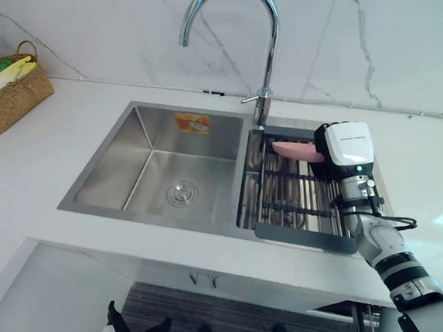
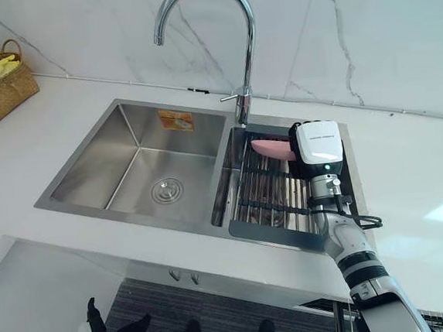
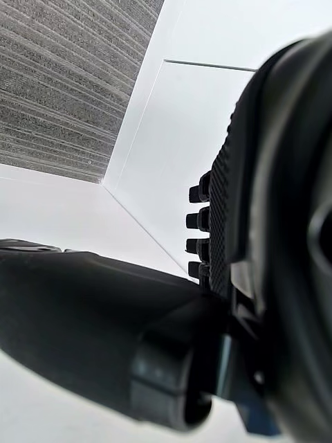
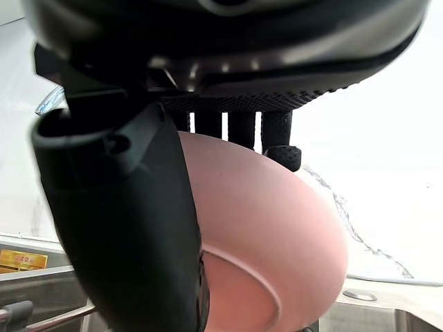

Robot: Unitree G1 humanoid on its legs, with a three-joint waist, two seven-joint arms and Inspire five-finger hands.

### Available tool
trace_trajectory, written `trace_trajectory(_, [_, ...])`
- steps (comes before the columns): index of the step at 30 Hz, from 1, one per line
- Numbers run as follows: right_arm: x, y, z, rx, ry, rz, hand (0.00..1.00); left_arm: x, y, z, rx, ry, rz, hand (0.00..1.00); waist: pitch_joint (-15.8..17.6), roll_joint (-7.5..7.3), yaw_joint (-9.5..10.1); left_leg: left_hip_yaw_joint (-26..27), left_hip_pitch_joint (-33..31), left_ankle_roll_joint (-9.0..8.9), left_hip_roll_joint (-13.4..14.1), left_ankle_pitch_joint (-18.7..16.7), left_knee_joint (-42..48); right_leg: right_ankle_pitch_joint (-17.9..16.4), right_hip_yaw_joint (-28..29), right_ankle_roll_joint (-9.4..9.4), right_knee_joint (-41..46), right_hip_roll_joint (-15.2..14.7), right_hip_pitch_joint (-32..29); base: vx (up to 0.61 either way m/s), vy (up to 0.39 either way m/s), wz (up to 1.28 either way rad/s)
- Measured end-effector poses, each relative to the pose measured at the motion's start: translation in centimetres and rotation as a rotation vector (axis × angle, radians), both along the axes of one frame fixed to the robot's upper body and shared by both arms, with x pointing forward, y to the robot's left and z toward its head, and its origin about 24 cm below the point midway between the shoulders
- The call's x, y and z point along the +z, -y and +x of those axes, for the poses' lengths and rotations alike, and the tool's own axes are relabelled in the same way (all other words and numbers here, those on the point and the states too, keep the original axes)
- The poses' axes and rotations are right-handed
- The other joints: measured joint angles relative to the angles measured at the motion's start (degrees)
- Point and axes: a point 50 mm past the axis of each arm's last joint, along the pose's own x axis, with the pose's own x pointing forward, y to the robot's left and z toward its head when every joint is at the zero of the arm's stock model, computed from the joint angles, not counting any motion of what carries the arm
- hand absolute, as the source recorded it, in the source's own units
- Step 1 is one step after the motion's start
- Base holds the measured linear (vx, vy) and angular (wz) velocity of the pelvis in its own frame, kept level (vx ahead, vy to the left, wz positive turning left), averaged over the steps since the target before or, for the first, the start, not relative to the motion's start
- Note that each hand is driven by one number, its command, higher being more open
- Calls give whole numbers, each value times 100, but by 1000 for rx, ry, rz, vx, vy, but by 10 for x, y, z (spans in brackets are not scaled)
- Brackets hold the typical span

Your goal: Walk over to the sink, pick up the cup, carry it to the dishwasher, place the cup inside the dishwasher, then close the dishwasher door

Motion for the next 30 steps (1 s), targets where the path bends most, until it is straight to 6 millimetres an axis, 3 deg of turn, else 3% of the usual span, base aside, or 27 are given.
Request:
trace_trajectory(7, [10,-2,3,41,33,117,0,-1,3,-2,7,0,-6,100,51,80,-25,4,-26,-11,26,-13,39,0,6,-5,-21,7,-15,0,0,0])
trace_trajectory(14, [37,-7,0,115,107,255,0,0,3,-2,4,13,-4,100,55,136,-74,129,-49,2,30,-68,88,12,128,-11,3,28,-84,3,5,-9])
trace_trajectory(30, [58,12,-41,149,236,401,0,4,4,5,-40,34,-8,100,5,194,-307,437,84,-11,119,-213,136,17,429,-16,4,84,-84,-14,4,-10])
